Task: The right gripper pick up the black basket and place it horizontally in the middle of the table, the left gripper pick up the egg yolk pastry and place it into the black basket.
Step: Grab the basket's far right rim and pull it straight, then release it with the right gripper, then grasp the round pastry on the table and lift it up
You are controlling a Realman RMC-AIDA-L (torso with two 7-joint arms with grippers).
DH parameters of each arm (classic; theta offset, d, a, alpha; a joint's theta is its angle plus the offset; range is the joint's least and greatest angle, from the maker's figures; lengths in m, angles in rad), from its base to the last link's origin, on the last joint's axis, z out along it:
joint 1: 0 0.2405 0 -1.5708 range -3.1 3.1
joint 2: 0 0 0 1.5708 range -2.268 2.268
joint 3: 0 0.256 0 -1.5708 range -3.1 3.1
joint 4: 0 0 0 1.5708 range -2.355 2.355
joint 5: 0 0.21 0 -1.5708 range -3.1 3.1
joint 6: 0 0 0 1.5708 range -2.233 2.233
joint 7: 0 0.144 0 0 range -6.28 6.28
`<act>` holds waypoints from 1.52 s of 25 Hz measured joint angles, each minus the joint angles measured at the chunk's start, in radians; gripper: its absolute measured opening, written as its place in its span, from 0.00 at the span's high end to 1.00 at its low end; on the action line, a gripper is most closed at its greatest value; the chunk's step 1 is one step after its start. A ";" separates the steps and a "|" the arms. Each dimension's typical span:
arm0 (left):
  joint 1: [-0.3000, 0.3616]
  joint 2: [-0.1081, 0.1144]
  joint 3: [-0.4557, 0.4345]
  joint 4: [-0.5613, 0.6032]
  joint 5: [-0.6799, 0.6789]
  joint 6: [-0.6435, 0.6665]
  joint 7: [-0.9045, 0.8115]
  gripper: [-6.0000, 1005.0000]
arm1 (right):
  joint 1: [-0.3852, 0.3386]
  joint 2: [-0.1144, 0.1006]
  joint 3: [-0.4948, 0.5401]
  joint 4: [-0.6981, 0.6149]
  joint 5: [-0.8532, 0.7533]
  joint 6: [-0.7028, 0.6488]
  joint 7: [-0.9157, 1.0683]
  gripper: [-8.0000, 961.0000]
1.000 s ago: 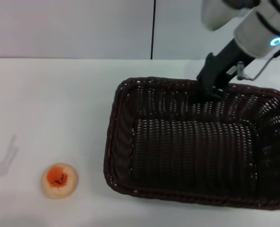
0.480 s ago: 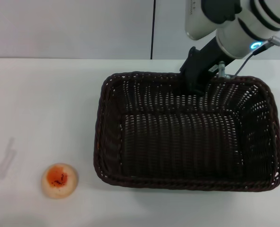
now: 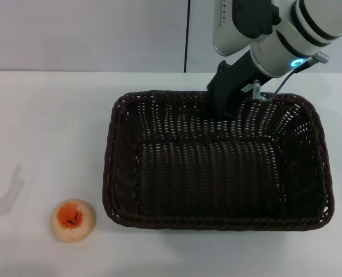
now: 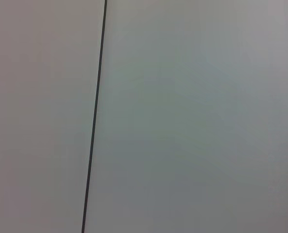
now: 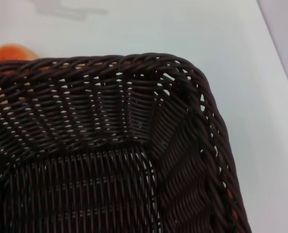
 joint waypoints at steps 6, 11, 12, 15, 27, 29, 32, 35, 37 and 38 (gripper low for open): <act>-0.007 0.000 0.000 0.000 0.000 -0.003 0.000 0.19 | -0.011 0.000 -0.001 0.001 0.008 0.014 0.000 0.83; -0.021 0.001 0.000 0.000 0.000 -0.009 0.000 0.19 | -0.026 0.000 -0.002 -0.010 0.014 0.012 0.000 0.67; -0.022 0.001 0.000 0.000 0.000 -0.010 0.000 0.19 | -0.031 0.000 -0.001 -0.014 0.014 0.011 0.000 0.63; -0.023 0.001 0.000 0.000 0.000 -0.011 0.000 0.19 | -0.049 0.000 0.002 -0.046 0.014 0.007 0.001 0.42; -0.024 0.011 0.163 0.212 0.000 -0.005 -0.251 0.19 | -0.350 -0.005 0.081 -0.538 0.225 -0.049 0.061 0.23; -0.027 0.011 0.231 0.300 0.001 -0.004 -0.347 0.19 | -0.423 -0.004 0.133 -0.595 0.345 -0.046 0.054 0.23; -0.028 0.010 0.304 0.392 0.000 -0.001 -0.436 0.19 | -0.538 -0.001 0.200 -0.631 0.538 -0.037 0.025 0.23; -0.025 0.009 0.380 0.458 0.000 -0.006 -0.482 0.20 | -0.649 0.000 0.238 -0.598 0.735 -0.022 -0.042 0.23; -0.024 0.007 0.432 0.486 0.000 -0.027 -0.496 0.20 | -0.721 0.000 0.250 -0.539 0.884 -0.021 -0.115 0.23; -0.021 0.006 0.487 0.503 0.000 -0.059 -0.502 0.21 | -0.753 0.000 0.253 -0.505 0.965 -0.022 -0.157 0.23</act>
